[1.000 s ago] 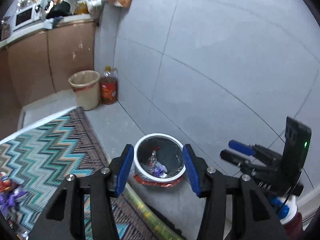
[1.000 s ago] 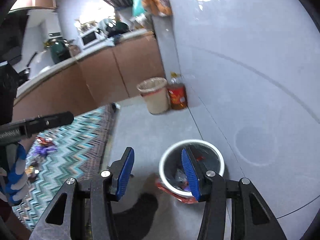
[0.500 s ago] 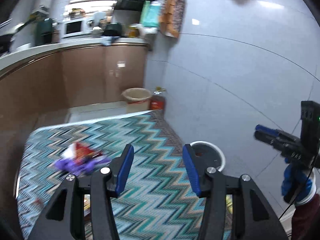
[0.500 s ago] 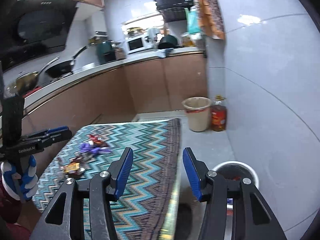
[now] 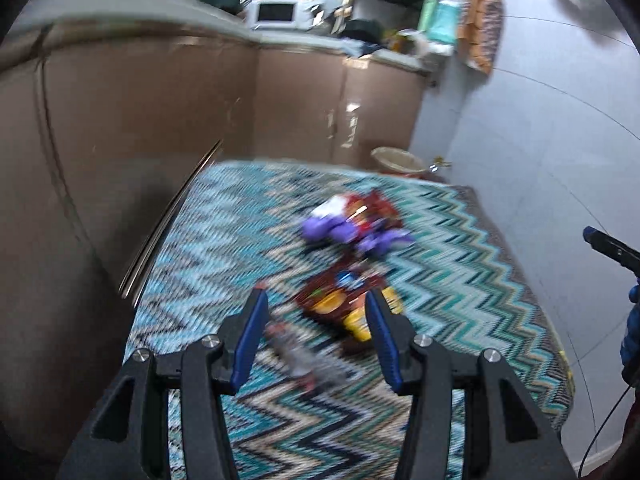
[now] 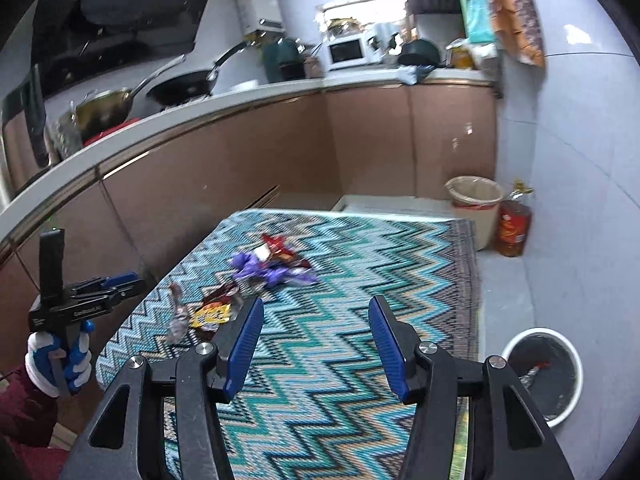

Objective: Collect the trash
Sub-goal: 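Move both open tools back over the remaining trash on the cloth, then grasp a clear red-striped wrapper with the left tool while the right tool grasps a brown snack bag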

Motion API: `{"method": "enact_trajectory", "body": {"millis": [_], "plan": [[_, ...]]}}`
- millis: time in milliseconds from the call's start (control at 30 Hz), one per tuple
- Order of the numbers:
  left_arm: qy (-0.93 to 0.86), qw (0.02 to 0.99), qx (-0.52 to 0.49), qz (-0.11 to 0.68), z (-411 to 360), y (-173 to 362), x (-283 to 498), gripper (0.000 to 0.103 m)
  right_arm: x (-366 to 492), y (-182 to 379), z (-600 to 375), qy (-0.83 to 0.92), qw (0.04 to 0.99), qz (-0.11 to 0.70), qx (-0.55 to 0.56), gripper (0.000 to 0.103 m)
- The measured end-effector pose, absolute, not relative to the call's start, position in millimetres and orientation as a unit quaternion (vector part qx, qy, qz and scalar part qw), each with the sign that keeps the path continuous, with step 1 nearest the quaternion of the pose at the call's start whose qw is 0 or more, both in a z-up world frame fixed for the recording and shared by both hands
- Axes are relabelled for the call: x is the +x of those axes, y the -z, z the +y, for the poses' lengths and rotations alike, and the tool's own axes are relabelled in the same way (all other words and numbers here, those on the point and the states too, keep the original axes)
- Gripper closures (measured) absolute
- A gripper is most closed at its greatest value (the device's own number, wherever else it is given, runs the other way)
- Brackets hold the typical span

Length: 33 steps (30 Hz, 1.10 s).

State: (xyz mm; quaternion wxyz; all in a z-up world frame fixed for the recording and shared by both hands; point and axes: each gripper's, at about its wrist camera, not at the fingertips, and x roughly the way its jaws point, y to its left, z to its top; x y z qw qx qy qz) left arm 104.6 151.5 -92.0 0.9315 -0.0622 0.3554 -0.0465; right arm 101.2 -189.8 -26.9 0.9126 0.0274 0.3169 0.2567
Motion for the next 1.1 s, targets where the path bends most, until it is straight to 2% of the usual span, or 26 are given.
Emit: {"method": "enact_trajectory", "body": {"millis": [267, 633, 833, 1100], "plan": [[0.047, 0.903, -0.098, 0.415, 164.0, 139.4, 128.1, 0.054, 128.1, 57.9, -140.6, -0.302, 0.880, 0.366, 0.015, 0.051], [0.051, 0.887, -0.112, 0.444, 166.8, 169.9, 156.7, 0.055, 166.2, 97.7, -82.9, -0.352, 0.835, 0.424, 0.005, 0.050], [0.056, 0.888, -0.125, 0.440, 175.5, 178.9, 156.3, 0.074, 186.9, 124.1, -53.2, -0.381, 0.800, 0.463, 0.019, 0.050], [0.061, 0.893, -0.153, 0.419, 193.6, 176.5, 144.3, 0.075, 204.4, 151.9, -19.4, -0.410, 0.762, 0.500, 0.033, 0.049]]}}
